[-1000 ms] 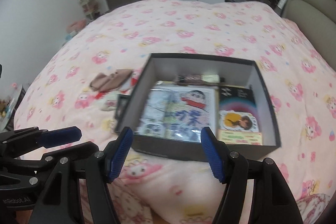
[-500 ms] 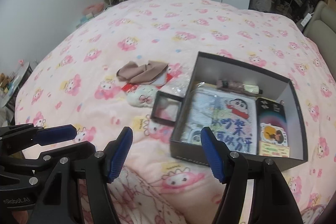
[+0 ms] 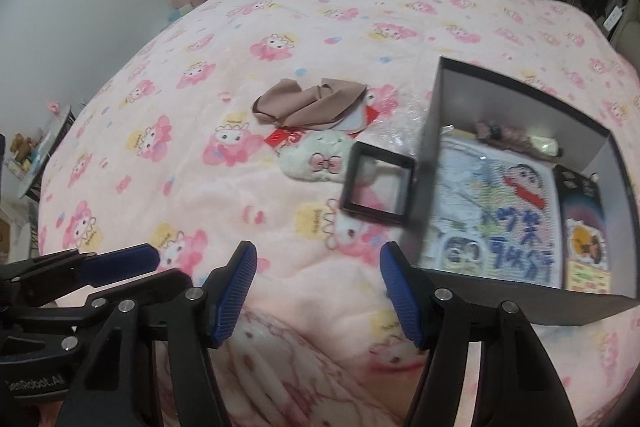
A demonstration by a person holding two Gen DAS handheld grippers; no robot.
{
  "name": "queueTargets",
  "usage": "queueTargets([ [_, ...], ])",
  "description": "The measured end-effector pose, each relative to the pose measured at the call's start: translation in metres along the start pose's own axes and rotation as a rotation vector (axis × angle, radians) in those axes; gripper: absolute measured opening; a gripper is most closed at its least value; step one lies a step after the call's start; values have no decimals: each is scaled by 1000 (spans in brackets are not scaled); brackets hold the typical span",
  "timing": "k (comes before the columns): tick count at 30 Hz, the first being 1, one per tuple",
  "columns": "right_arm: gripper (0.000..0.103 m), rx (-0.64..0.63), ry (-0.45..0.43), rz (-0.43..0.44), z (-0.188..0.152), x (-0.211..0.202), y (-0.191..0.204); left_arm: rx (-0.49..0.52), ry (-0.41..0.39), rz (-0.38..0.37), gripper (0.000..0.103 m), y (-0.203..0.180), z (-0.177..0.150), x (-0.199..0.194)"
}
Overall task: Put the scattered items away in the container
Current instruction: 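Withdraw the left tool from the box toward the remaining items, then grasp the white fluffy plush with the left tool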
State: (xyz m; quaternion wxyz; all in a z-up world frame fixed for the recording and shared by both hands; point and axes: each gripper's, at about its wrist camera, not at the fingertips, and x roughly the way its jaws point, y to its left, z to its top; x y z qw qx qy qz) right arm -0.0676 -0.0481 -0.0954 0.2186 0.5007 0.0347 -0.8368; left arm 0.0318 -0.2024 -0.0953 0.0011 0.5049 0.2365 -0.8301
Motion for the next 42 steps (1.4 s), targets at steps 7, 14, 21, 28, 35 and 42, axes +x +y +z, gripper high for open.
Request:
queueTargets([
  [7, 61, 25, 34, 54, 16, 30, 6, -60, -8, -10, 48, 32, 20, 18],
  [14, 61, 102, -22, 41, 48, 34, -18, -113, 13, -48, 48, 59, 54, 61],
  [21, 61, 134, -35, 40, 62, 46, -34, -127, 88, -108, 54, 69, 95, 122],
  [28, 61, 108, -23, 30, 65, 54, -33, -191, 144, -187, 50, 79, 110, 165],
  [35, 61, 76, 3, 43, 59, 57, -17, -204, 69, -189, 14, 83, 92, 130],
  [42, 61, 65, 21, 60, 58, 68, 5, -275, -3, -130, 14, 120, 59, 83],
])
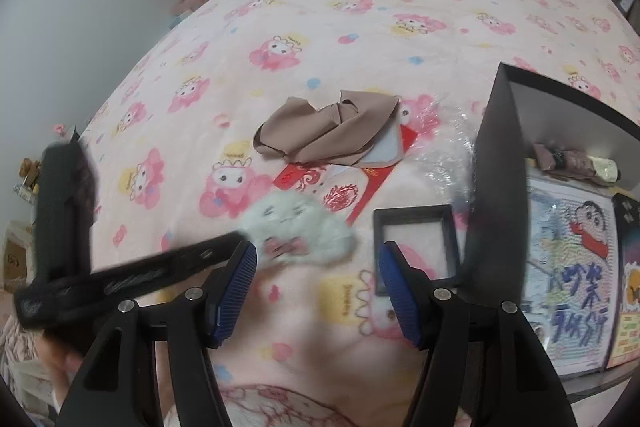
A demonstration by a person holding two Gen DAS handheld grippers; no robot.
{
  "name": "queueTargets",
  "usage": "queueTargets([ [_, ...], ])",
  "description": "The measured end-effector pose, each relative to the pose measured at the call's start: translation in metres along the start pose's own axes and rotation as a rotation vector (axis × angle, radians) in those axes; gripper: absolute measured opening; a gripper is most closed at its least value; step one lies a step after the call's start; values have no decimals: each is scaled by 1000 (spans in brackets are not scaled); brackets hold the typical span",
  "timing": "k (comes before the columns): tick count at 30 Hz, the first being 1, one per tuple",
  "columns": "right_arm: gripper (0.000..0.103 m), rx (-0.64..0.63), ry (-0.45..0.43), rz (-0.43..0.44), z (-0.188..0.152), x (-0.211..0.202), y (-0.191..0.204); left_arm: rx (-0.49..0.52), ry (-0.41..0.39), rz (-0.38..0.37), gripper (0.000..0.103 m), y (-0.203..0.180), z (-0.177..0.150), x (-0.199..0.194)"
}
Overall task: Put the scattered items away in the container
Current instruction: 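Grasp the white fluffy plush with the left tool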
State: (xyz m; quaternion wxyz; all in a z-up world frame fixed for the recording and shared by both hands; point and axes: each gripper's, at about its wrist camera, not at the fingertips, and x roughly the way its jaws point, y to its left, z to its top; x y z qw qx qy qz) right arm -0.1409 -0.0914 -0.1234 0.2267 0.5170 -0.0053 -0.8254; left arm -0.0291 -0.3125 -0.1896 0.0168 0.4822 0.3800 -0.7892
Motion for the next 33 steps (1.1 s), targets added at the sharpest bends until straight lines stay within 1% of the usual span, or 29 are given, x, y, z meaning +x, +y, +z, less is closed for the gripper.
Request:
queueTargets([
  [2, 61, 6, 17, 18, 2, 8, 2, -8, -12, -1, 16, 8, -5, -10],
  [4, 61, -19, 74, 40, 4, 24, 6, -32, -17, -5, 19, 18, -9, -15],
  [6, 61, -35, 143, 68, 5, 45, 10, -49, -17, -1, 29, 27, -10, -14],
  [8, 61, -29, 193, 82, 4, 63, 11, -60, -6, -5, 39, 33, -10, -4],
  [11, 62, -34, 261, 107, 3, 84, 13, -103, 25, -12, 40, 43, -9, 14],
  [12, 62, -24, 271, 119, 3, 89, 13, -113, 23, -13, 41, 45, -9, 16],
  [15, 62, 2, 239, 138, 7, 90, 10, -123, -9, -32, 42, 47, -8, 13],
  [17, 62, 8, 239, 188, 9, 94, 9, -128, -11, -45, 42, 49, -7, 15],
  [18, 61, 13, 259, 222, 10, 99, 10, -130, -9, -55, 42, 50, -7, 17],
  [19, 47, 18, 275, 242, 10, 103, 10, -130, -1, -57, 39, 50, -6, 19],
  [20, 38, 24, 283, 260, 10, 104, 11, -126, 3, -53, 35, 48, -7, 19],
  [22, 35, 3, 249, 249, 10, 92, 17, -101, -15, -55, 34, 39, -9, 9],
  [24, 35, -19, 203, 248, 9, 72, 20, -68, -35, -57, 34, 27, -12, -3],
  [26, 35, -18, 179, 261, 10, 55, 18, -29, -51, -58, 34, 13, -16, -16],
  [29, 35, -11, 132, 276, 8, 22, 10, 59, -70, -53, 34, -18, -26, -35],
  [33, 35, -1, 55, 272, -8, -28, -3, 171, -81, -61, 34, -62, -47, -54],
])
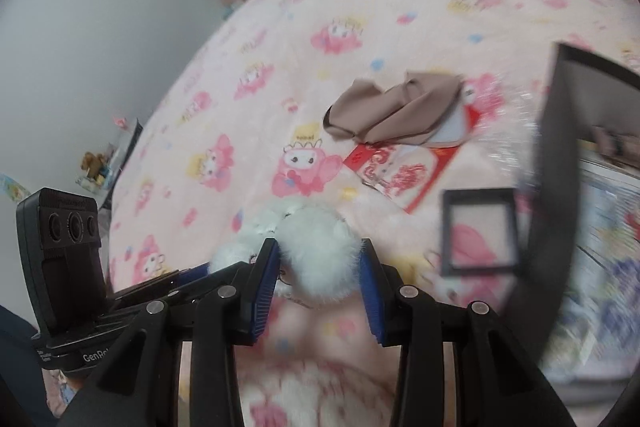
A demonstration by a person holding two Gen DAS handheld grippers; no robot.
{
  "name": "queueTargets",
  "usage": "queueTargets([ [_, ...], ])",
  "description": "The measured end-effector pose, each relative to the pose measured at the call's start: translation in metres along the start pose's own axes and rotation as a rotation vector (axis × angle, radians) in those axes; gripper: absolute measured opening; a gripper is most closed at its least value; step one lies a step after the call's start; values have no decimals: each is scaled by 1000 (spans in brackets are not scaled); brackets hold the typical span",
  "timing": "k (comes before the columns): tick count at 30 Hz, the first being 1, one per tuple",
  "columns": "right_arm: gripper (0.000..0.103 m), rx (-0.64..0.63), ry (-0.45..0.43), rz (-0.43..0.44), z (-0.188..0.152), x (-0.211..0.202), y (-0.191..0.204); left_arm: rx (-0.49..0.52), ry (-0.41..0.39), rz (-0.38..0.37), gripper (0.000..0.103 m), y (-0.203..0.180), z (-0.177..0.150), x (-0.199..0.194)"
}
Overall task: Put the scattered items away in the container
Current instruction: 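Grasp the white fluffy plush with the left tool, then carry the white plush over the black box and lower it inside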
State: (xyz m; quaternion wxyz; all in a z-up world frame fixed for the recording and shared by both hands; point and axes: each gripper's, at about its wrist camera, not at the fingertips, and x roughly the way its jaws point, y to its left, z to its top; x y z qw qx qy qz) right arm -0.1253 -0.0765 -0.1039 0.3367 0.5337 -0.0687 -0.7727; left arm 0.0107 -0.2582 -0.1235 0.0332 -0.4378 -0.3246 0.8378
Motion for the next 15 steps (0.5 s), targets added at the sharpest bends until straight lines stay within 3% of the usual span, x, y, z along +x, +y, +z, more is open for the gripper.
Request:
queueTargets([
  [7, 35, 12, -106, -55, -29, -80, -22, 135, 10, -42, 34, -85, -23, -2],
  [15, 35, 98, -206, -133, -65, -154, -77, 239, 75, -70, 34, -174, -49, 31],
])
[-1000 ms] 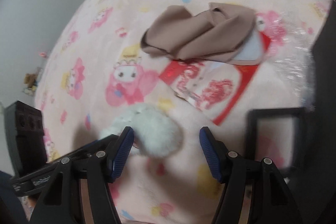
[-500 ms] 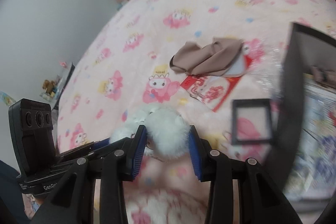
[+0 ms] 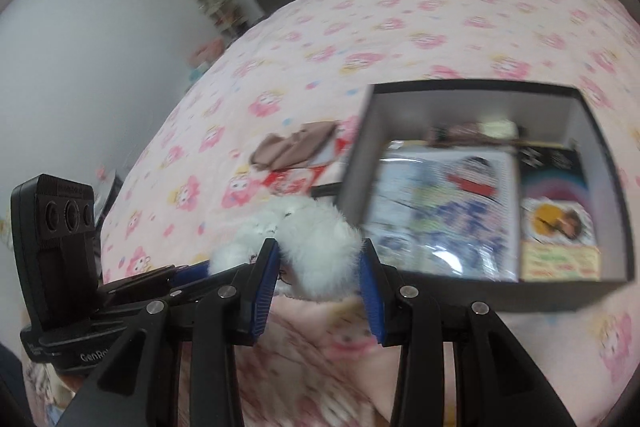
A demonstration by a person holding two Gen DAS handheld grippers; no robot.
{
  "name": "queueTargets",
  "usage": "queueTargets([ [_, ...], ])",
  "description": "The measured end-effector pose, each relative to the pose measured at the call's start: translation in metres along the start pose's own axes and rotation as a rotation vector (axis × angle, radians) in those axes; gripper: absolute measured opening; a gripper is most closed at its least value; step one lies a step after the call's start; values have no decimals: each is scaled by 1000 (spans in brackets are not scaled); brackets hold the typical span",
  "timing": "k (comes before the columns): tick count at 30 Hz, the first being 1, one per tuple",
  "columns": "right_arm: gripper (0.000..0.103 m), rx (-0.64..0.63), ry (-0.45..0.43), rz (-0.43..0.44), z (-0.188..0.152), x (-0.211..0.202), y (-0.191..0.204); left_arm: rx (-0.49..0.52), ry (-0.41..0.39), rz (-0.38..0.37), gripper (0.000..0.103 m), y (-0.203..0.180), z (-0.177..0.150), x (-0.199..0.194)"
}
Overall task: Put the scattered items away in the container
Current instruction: 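Carry the white plush over the black box and lower it inside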
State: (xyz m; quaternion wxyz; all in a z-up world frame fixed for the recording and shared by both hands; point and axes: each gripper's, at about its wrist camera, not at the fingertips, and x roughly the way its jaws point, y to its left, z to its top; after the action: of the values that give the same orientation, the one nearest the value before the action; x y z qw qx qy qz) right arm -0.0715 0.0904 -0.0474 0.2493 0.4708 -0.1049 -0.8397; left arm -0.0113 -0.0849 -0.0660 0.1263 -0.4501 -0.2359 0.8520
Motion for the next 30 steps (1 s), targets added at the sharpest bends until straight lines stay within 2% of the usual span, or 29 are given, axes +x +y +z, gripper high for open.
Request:
queueTargets([
  [7, 35, 48, -44, -44, -7, -39, -55, 24, 48, -44, 34, -54, 3, 40],
  [12, 36, 64, -60, -109, -1, -50, -88, 73, 77, -9, 34, -83, 14, 73],
  [15, 36, 83, -51, -107, 10, -50, -108, 75, 91, 2, 34, -93, 26, 89],
  [20, 35, 34, 5, -99, 52, -42, -127, 62, 68, 25, 34, -98, 56, 108],
  [24, 35, -20, 8, -102, 86, -26, -133, -10, 36, 23, 34, -87, 84, 126],
  [27, 35, -11, 8, -92, 98, -11, -145, -21, 55, 41, 34, -82, 95, 145],
  [30, 35, 35, 21, -71, 96, 3, -166, -6, 97, 71, 34, -81, 96, 168],
])
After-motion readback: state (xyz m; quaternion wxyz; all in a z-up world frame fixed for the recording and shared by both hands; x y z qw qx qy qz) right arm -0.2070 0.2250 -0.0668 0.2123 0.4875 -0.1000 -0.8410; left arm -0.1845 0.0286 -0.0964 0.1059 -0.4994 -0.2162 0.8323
